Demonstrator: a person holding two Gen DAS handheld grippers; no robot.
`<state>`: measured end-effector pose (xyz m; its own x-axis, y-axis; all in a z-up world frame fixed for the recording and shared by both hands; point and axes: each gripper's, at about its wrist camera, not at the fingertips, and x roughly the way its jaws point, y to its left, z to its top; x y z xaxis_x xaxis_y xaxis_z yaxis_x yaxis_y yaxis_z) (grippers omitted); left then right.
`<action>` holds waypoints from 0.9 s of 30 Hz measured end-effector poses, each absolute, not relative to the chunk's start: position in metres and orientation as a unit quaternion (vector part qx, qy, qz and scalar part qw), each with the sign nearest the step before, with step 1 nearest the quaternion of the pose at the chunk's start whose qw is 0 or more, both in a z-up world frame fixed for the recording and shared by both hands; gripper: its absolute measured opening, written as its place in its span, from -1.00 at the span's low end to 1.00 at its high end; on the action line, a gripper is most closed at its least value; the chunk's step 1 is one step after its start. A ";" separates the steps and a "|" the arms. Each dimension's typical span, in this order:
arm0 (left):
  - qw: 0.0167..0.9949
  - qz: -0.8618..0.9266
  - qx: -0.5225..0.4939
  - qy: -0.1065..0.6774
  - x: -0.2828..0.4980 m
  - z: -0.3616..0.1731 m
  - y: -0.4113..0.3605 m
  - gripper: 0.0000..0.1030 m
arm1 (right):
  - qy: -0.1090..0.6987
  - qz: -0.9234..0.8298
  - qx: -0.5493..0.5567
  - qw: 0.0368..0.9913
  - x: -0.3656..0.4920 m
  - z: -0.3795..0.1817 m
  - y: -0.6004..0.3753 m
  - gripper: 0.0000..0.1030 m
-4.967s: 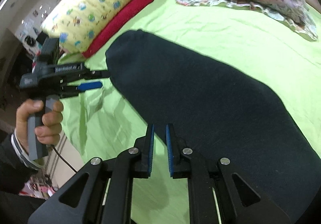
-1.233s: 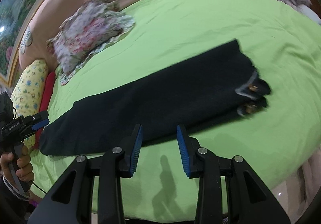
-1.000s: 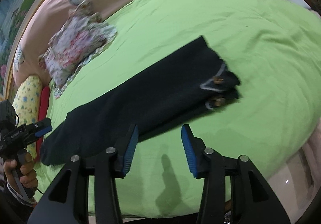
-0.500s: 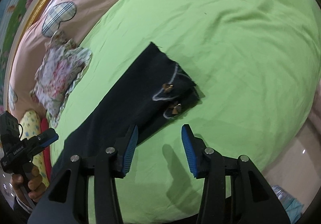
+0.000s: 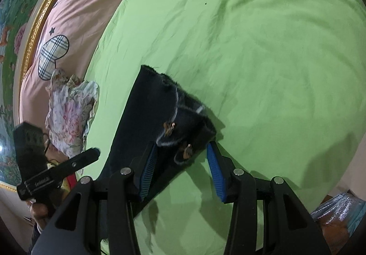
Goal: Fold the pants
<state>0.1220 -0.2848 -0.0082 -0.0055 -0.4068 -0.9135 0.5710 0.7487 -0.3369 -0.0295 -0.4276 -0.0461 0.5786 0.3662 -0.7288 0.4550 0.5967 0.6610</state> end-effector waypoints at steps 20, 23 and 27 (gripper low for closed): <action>0.595 -0.447 0.125 0.656 0.143 -0.055 -0.392 -0.32 | 0.446 0.017 0.406 0.798 -0.027 -0.049 -0.434 -0.66; 0.585 -0.459 0.122 0.657 0.143 -0.055 -0.399 -0.54 | 0.444 0.024 0.405 0.799 -0.027 -0.050 -0.436 -0.66; 0.590 -0.468 0.130 0.645 0.140 -0.051 -0.403 -0.66 | 0.438 0.032 0.405 0.802 -0.027 -0.047 -0.437 -0.66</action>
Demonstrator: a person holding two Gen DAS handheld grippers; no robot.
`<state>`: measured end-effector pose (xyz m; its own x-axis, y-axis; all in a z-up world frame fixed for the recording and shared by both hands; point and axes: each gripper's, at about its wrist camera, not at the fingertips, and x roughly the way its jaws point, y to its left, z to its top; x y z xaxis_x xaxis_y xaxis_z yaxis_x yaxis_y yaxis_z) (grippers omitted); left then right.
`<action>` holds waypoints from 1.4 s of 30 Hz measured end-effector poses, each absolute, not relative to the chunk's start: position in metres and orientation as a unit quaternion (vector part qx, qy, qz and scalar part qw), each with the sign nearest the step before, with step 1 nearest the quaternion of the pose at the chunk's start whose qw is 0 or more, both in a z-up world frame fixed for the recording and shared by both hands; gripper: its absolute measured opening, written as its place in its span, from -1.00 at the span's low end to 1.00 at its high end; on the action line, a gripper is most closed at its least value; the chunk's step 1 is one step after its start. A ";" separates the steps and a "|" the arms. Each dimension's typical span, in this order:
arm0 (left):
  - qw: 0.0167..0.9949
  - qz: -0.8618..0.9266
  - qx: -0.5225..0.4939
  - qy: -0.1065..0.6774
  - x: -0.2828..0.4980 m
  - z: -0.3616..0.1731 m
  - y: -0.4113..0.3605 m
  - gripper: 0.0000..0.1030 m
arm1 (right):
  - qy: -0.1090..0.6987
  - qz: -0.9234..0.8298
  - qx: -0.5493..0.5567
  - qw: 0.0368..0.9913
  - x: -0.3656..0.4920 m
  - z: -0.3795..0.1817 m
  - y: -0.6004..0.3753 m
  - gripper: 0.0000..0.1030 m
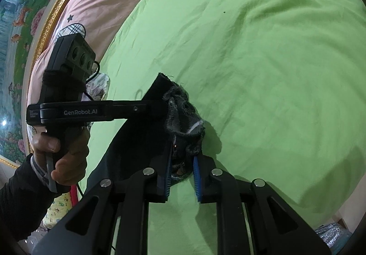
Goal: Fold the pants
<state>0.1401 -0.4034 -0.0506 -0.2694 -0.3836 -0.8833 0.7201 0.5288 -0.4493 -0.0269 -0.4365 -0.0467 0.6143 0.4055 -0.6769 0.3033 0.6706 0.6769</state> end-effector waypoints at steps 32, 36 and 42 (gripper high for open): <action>0.695 -0.437 -0.060 0.568 0.111 0.063 -0.227 -0.76 | 0.381 0.266 0.277 0.841 0.001 0.071 -0.331 -0.69; 0.708 -0.411 -0.087 0.568 0.107 0.058 -0.192 -0.80 | 0.396 0.302 0.257 0.828 0.008 0.070 -0.302 -0.69; 0.716 -0.366 -0.120 0.582 0.105 0.034 -0.149 -0.80 | 0.432 0.332 0.227 0.807 0.020 0.054 -0.264 -0.69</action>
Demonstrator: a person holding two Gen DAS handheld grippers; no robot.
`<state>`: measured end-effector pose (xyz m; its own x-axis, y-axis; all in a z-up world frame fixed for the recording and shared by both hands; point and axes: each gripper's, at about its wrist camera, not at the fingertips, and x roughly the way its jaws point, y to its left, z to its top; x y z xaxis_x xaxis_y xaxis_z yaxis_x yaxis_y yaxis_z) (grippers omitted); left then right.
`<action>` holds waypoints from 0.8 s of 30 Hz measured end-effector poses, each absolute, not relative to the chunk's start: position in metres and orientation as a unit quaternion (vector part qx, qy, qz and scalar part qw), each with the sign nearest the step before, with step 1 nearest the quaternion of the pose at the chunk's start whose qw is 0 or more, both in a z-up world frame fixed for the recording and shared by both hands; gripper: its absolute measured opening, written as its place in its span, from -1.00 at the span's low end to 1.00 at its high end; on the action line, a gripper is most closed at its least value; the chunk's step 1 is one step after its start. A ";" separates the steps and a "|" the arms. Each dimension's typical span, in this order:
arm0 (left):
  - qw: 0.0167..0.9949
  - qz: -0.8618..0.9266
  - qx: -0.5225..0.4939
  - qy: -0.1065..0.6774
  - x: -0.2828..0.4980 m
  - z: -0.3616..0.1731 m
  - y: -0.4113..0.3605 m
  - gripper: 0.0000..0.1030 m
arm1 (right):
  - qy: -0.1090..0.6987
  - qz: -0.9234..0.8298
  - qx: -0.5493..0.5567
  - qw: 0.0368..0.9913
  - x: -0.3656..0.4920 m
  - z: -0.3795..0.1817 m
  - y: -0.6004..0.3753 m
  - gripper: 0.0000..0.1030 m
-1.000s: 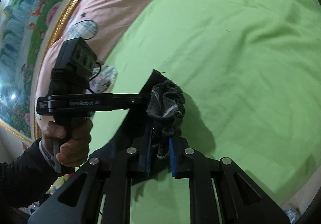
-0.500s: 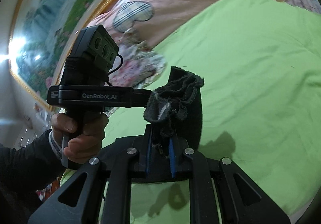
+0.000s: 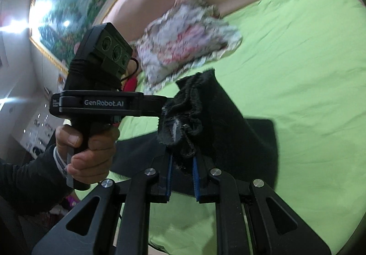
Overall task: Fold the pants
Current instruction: 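Lift the cuff end with the right gripper while the left gripper holds the pants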
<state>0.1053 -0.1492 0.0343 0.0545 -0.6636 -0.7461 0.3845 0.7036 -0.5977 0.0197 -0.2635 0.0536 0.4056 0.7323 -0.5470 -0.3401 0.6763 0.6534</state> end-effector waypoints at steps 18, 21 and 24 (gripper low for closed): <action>0.706 -0.260 -0.188 0.632 0.088 -0.050 -0.092 -0.79 | 0.535 0.342 0.174 0.753 0.036 -0.016 -0.209 -0.60; 0.709 -0.251 -0.204 0.627 0.082 -0.051 -0.082 -0.79 | 0.547 0.342 0.169 0.745 0.037 -0.023 -0.205 -0.34; 0.713 -0.241 -0.214 0.622 0.078 -0.051 -0.073 -0.79 | 0.548 0.350 0.171 0.741 0.035 -0.023 -0.203 -0.10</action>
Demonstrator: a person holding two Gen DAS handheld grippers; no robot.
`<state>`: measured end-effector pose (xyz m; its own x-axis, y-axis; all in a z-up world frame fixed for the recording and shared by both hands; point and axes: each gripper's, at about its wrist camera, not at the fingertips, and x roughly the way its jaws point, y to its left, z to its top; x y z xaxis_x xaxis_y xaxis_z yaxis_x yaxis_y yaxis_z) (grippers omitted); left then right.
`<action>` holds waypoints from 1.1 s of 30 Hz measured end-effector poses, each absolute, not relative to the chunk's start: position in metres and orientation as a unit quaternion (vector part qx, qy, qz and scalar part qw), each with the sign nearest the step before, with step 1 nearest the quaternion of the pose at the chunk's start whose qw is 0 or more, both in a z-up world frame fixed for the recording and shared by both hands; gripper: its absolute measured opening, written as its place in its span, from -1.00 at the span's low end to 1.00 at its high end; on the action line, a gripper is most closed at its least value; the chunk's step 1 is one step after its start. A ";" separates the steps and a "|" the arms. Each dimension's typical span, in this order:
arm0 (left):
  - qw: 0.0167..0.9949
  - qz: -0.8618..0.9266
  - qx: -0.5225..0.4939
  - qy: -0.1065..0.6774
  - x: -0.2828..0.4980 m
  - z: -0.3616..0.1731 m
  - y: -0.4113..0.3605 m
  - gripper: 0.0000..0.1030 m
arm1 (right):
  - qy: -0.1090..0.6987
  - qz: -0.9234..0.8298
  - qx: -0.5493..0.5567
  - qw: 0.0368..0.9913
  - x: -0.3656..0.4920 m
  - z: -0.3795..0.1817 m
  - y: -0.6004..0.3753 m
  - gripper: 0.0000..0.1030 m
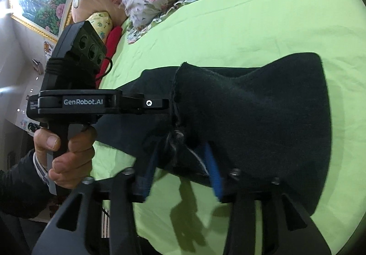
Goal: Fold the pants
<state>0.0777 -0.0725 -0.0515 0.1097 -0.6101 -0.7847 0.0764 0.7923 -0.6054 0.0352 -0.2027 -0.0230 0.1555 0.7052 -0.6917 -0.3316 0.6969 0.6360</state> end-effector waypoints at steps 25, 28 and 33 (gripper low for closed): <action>0.762 -0.080 -0.327 0.553 -0.015 -0.025 0.046 -0.28 | 0.521 0.407 0.146 0.736 0.048 0.026 -0.143 -0.10; 0.769 -0.049 -0.334 0.543 -0.030 -0.022 0.070 -0.28 | 0.523 0.421 0.133 0.729 0.050 0.028 -0.126 -0.10; 0.768 -0.006 -0.363 0.528 -0.054 -0.022 0.103 -0.28 | 0.531 0.441 0.116 0.714 0.054 0.028 -0.096 -0.10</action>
